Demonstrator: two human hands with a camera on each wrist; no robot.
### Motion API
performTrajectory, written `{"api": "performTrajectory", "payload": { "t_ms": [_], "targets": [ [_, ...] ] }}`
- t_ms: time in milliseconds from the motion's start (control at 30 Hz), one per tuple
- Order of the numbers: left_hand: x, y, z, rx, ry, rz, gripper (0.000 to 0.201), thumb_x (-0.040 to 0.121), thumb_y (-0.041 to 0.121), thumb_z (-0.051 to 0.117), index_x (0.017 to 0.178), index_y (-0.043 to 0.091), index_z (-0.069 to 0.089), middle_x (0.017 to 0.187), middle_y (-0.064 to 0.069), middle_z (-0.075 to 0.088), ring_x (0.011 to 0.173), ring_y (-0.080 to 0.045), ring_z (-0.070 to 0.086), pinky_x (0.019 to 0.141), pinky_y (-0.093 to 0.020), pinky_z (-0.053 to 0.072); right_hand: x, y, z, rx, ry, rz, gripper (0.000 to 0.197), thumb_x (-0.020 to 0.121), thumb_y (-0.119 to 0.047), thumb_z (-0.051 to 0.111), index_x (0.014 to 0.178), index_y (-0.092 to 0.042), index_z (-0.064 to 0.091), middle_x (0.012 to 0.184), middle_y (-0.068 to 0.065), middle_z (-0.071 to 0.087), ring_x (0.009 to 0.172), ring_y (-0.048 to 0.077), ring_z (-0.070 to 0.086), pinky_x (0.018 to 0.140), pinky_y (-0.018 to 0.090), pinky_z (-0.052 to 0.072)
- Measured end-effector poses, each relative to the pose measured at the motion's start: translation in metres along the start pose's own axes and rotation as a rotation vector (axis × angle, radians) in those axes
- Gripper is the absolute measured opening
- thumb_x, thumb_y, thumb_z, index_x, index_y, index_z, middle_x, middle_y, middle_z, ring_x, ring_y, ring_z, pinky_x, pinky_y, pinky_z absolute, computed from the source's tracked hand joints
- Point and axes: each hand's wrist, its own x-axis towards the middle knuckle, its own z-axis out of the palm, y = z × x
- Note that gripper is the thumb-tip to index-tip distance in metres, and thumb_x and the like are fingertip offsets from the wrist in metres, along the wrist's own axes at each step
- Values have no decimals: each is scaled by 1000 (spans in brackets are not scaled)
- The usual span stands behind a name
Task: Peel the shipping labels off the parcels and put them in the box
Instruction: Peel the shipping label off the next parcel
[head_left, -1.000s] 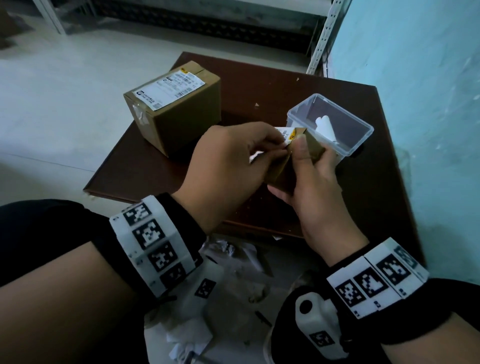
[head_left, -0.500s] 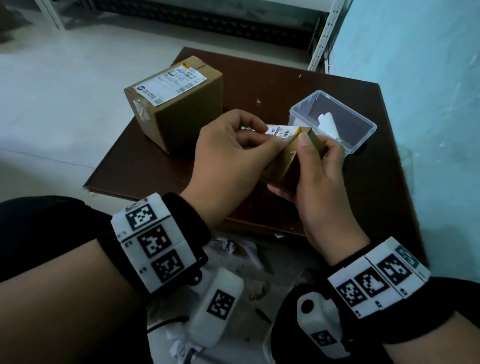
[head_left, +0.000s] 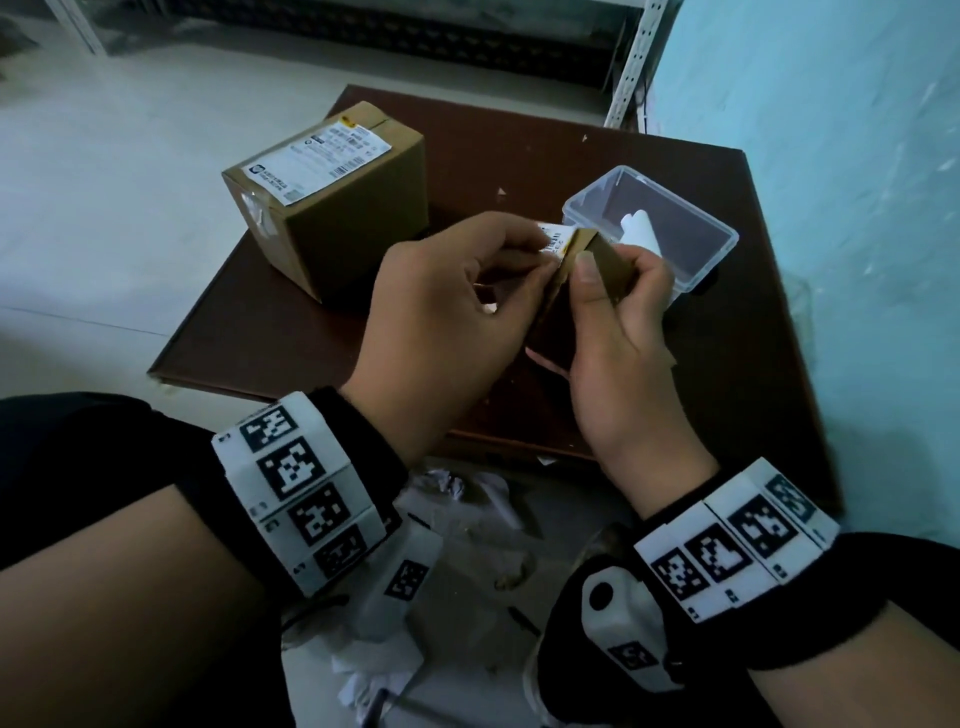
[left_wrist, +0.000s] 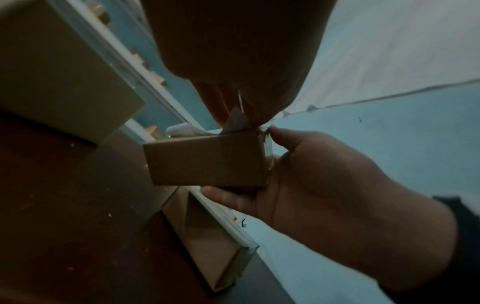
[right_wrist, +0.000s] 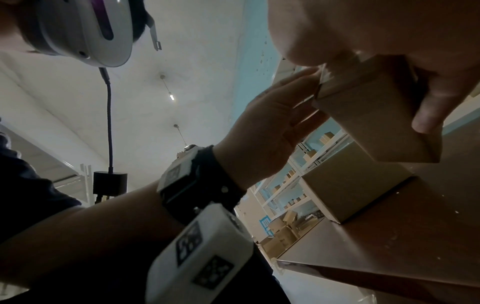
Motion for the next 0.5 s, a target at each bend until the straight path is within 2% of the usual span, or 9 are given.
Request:
{"api": "performTrajectory", "payload": {
  "t_ms": [100,167,233,333,400,467,500],
  "targets": [
    [0,-4,-3,133,-25,158,17,95,15,75,110,8,77,100,-2,79,94,-11,77,80,-37,63,-2,2,2,66,-5,25,50,106,-50,51,143,-21,34,131,1,63,121,17,68,103,56,60],
    [1,-4,-5,156,-50,183,18,95,15,75,111,7,76,97,-2,79,89,-12,76,77,-39,62,-3,-1,4,102,2,53,58,103,-56,56,144,-20,34,126,-3,65,117,15,71,102,54,61],
    [1,-3,-4,108,-66,128,17,94,13,76,110,8,74,92,1,77,83,-7,75,74,-35,63,-3,-3,3,126,15,84,67,94,-57,59,143,-20,35,122,-6,65,115,13,72,102,54,61],
    [2,0,-1,-129,-31,-153,16,90,11,82,101,11,69,85,1,77,76,-8,76,71,-29,64,-2,-1,1,124,42,126,46,106,-47,55,142,-26,36,126,-7,61,116,13,69,101,52,62],
    [5,1,1,-297,41,-373,20,88,9,83,93,14,64,78,-1,77,71,-10,75,65,-26,61,-1,0,1,187,68,186,41,110,-47,52,144,-29,38,136,-2,60,120,18,69,92,48,66],
    [8,3,3,-536,130,-610,23,89,4,81,92,13,60,69,1,74,69,-11,74,64,-28,61,0,-1,2,258,83,230,41,111,-49,50,146,-30,40,141,3,61,121,24,71,85,47,68],
    [9,4,4,-633,166,-696,23,89,2,79,93,13,59,66,1,73,71,-13,74,68,-32,63,1,-1,3,266,83,235,41,111,-49,50,146,-30,40,141,4,62,120,24,71,85,47,68]
  ]
}}
